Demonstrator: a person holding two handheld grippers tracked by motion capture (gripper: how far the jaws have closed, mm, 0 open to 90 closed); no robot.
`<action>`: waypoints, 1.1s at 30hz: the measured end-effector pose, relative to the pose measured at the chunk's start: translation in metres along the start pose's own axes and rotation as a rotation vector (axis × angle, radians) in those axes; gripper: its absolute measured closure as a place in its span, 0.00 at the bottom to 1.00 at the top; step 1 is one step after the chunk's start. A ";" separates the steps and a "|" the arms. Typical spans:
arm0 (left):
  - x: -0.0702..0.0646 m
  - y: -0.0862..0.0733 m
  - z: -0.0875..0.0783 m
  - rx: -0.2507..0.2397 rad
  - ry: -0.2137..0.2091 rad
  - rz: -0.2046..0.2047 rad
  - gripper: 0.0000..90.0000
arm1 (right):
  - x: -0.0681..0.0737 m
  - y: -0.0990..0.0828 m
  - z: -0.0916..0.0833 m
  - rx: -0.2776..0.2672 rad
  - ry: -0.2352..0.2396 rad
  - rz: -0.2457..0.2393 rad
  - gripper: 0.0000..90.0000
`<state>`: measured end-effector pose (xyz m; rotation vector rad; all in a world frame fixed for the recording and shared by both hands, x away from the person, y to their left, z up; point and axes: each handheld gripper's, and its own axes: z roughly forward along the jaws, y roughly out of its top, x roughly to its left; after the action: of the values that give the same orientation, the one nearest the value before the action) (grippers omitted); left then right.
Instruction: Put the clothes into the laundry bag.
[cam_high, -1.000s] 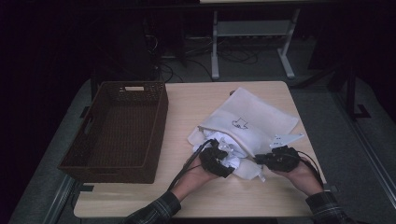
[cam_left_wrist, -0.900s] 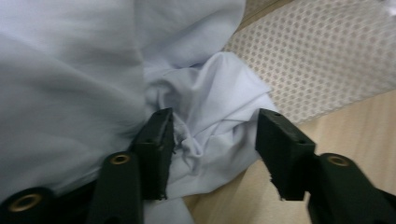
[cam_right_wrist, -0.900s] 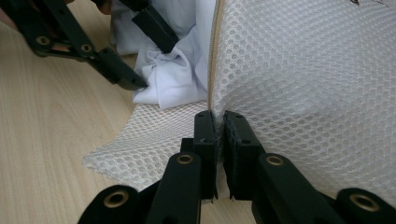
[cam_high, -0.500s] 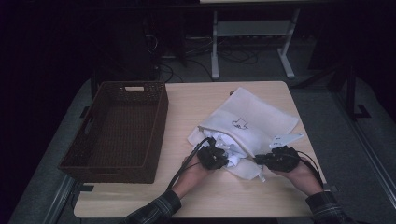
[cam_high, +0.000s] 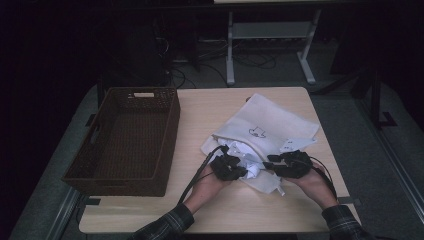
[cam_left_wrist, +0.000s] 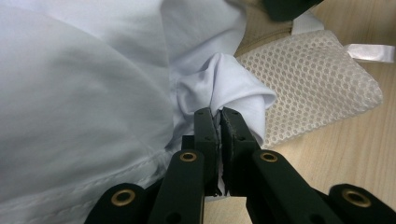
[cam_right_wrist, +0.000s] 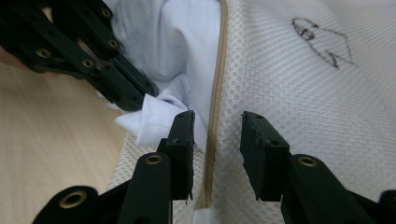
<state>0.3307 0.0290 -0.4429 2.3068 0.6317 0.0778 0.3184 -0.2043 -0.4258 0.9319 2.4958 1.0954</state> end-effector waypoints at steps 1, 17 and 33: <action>0.000 0.001 0.000 -0.001 -0.001 0.002 0.96 | 0.001 0.000 0.002 0.016 -0.018 -0.012 0.76; -0.009 0.024 -0.014 -0.069 0.004 0.026 0.96 | -0.008 0.002 -0.014 -0.052 0.011 0.055 0.96; -0.001 0.052 0.009 -0.112 0.036 -0.035 0.96 | -0.009 0.008 -0.027 -0.121 0.046 0.089 0.97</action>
<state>0.3540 -0.0090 -0.4143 2.1903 0.6686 0.1350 0.3165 -0.2218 -0.4021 1.0017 2.4135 1.2938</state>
